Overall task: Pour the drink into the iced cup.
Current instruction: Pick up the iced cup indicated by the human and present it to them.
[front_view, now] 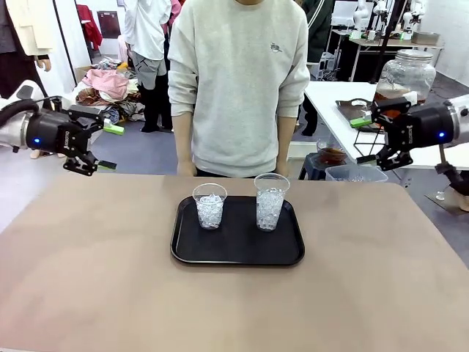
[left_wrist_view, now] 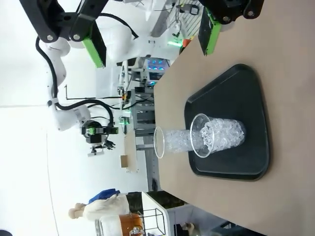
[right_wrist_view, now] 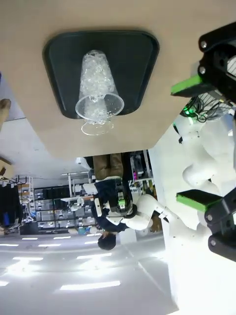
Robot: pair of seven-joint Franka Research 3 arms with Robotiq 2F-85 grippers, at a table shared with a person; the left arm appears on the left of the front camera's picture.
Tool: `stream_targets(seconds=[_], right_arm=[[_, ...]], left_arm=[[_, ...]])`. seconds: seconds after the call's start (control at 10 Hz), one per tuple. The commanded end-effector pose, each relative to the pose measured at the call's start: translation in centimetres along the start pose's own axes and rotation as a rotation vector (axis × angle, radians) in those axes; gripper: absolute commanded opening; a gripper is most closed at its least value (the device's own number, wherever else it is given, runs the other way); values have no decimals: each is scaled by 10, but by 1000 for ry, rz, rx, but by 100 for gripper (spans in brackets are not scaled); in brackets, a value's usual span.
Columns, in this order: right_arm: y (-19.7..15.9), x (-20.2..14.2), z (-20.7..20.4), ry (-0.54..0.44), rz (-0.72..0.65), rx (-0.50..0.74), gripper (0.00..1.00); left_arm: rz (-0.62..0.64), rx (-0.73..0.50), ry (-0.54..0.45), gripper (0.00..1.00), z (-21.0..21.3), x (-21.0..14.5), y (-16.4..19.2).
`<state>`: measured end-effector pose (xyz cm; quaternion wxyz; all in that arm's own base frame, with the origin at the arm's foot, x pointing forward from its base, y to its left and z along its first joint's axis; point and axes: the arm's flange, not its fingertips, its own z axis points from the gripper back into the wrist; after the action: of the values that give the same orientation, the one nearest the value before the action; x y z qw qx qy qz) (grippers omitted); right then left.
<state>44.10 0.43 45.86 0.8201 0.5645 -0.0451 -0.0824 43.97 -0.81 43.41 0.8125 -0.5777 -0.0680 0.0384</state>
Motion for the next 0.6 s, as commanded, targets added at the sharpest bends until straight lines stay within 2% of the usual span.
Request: stream_targets(seconds=[0.0,0.5], right_arm=[[-8,12,-7,15,-23,64,100],[-21,23,-17,41,-27,105,100]], left_arm=[[43,-45,25,100,-7,17,4],[64,-82,96,100,-26,34,15]])
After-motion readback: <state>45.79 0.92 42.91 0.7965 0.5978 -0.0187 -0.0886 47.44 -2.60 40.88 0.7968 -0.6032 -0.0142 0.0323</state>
